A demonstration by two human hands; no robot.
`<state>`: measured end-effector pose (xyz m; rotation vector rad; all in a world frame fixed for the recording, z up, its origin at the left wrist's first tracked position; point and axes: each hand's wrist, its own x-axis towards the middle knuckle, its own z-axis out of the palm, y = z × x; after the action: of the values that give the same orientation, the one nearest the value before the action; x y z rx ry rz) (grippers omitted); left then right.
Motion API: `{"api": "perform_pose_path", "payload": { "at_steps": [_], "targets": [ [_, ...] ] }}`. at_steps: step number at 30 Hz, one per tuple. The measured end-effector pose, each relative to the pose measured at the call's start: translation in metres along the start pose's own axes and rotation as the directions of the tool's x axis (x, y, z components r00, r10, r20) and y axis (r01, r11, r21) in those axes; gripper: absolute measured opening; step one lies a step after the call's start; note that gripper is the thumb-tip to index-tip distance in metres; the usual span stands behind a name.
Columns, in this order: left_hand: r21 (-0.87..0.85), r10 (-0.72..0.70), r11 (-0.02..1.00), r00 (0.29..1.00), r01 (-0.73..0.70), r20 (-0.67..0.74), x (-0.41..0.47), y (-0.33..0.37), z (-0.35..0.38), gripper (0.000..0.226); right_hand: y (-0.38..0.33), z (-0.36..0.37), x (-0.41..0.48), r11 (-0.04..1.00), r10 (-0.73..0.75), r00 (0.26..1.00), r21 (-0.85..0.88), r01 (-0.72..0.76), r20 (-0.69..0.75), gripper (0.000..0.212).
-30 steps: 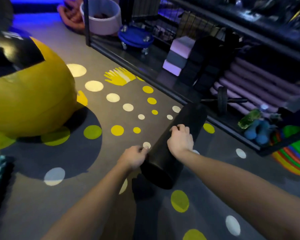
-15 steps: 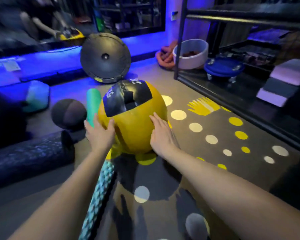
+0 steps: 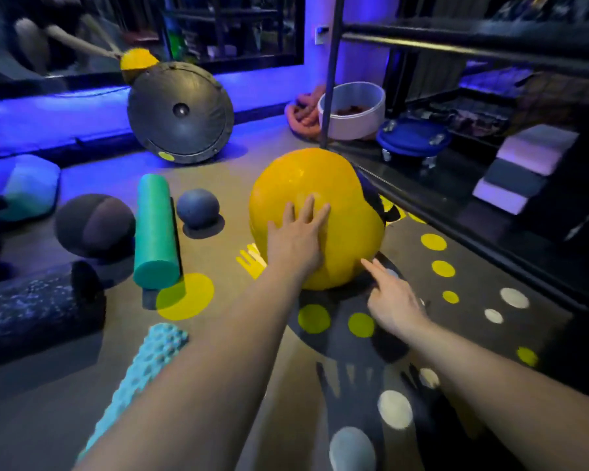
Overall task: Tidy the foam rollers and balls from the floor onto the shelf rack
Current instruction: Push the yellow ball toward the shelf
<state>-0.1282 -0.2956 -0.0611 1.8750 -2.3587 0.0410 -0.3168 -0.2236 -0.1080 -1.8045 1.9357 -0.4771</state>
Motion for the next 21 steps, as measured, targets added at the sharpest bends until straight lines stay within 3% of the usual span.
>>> {"api": "perform_pose_path", "payload": {
  "at_steps": [5, 7, 9, 11, 13, 15, 16, 17, 19, 21],
  "targets": [
    [-0.078, -0.007, 0.997, 1.0, 0.009, 0.03, -0.024, -0.013, 0.007, 0.08, -0.003, -0.008, 0.001, 0.999, 0.019, 1.0, -0.047, -0.019, -0.003, 0.071],
    [-0.148, -0.119, 0.982, 0.993, 0.116, -0.008, -0.052, -0.048, 0.021, 0.076, -0.013, -0.005, 0.0, 0.992, 0.005, 1.0, -0.13, -0.002, 0.027, 0.071],
    [-0.15, -0.332, 0.931, 0.943, 0.334, 0.036, -0.094, -0.095, 0.04, 0.074, -0.031, 0.008, -0.003, 0.973, -0.051, 0.996, -0.221, 0.066, 0.072, 0.071],
    [-0.045, -0.559, 0.817, 0.809, 0.575, 0.183, -0.147, -0.141, 0.058, 0.09, -0.054, 0.033, -0.008, 0.953, -0.135, 0.979, -0.252, 0.17, 0.151, 0.07],
    [0.022, -0.712, 0.654, 0.605, 0.756, 0.356, -0.2, -0.185, 0.079, 0.124, -0.079, 0.065, -0.012, 0.937, -0.21, 0.957, -0.24, 0.255, 0.199, 0.07],
    [-0.073, -0.721, 0.508, 0.471, 0.858, 0.509, -0.24, -0.207, 0.09, 0.155, -0.104, 0.103, -0.02, 0.938, -0.226, 0.933, -0.196, 0.285, 0.279, 0.066],
    [-0.16, -0.702, 0.439, 0.449, 0.884, 0.553, -0.255, -0.212, 0.093, 0.158, -0.117, 0.119, -0.027, 0.939, -0.225, 0.919, -0.179, 0.293, 0.324, 0.064],
    [-0.218, -0.694, 0.391, 0.442, 0.894, 0.568, -0.263, -0.213, 0.094, 0.147, -0.128, 0.134, -0.033, 0.94, -0.228, 0.9, -0.159, 0.303, 0.371, 0.063],
    [-0.298, -0.701, 0.403, 0.502, 0.865, 0.507, -0.268, -0.215, 0.096, 0.106, -0.146, 0.153, -0.052, 0.954, -0.215, 0.83, -0.071, 0.291, 0.514, 0.071],
    [-0.47, -0.684, 0.344, 0.56, 0.813, 0.468, -0.257, -0.213, 0.09, 0.088, -0.16, 0.164, -0.075, 0.971, -0.237, 0.699, 0.137, 0.198, 0.674, 0.082]
  ]
}}
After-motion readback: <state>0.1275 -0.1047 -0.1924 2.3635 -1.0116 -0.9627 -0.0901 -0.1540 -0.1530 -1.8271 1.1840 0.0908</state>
